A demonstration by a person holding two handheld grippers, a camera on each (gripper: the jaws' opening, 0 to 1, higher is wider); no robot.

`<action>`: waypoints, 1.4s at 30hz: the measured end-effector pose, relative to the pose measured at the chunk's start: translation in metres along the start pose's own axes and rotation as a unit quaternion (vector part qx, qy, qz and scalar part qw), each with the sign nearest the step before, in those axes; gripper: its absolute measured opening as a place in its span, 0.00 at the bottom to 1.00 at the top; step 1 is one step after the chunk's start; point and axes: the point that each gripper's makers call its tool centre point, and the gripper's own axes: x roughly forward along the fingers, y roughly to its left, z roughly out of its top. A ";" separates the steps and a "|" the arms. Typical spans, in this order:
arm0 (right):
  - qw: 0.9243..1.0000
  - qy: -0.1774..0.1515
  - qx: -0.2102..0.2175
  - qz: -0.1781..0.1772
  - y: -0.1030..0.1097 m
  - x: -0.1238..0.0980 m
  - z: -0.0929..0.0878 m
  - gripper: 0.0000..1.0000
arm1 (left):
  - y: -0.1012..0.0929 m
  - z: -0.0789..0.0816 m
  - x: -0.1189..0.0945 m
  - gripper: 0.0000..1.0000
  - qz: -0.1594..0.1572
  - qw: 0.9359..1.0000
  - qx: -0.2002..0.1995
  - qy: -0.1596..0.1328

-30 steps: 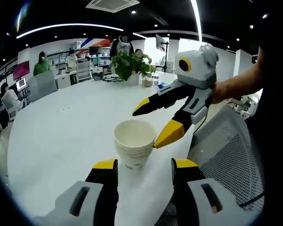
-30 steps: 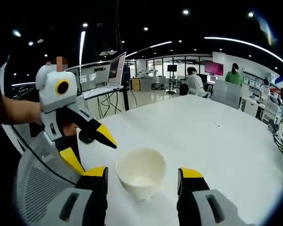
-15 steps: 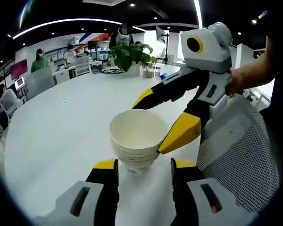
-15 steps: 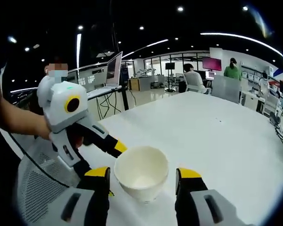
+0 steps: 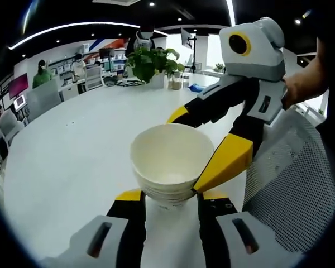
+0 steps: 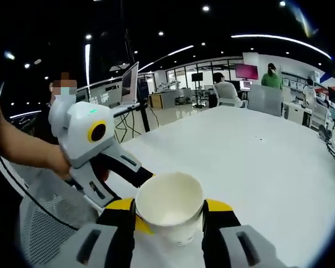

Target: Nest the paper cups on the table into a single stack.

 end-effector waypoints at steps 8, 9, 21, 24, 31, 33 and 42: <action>1.000 -0.011 -0.001 -0.003 -0.012 0.008 0.011 0.46 | 0.017 0.011 0.003 0.35 0.006 1.000 0.012 -0.002; 1.000 -0.012 -0.004 -0.004 -0.017 0.012 0.014 0.46 | 0.021 0.013 0.004 0.35 0.007 1.000 0.015 -0.001; 0.999 -0.030 0.008 -0.012 -0.046 0.028 0.034 0.46 | 0.057 0.028 0.016 0.35 0.014 0.999 0.037 0.005; 0.999 -0.028 0.012 -0.016 -0.051 0.033 0.035 0.46 | 0.064 0.026 0.021 0.34 0.011 0.999 0.036 0.010; 0.999 -0.017 0.022 -0.019 -0.056 0.042 0.031 0.46 | 0.074 0.017 0.027 0.34 0.010 0.999 0.038 0.026; 0.999 -0.019 0.025 -0.021 -0.058 0.043 0.032 0.46 | 0.076 0.016 0.026 0.34 0.009 0.999 0.030 0.023; 0.999 -0.003 0.028 -0.028 -0.061 0.044 0.025 0.52 | 0.080 0.010 0.026 0.34 0.008 1.000 0.015 0.026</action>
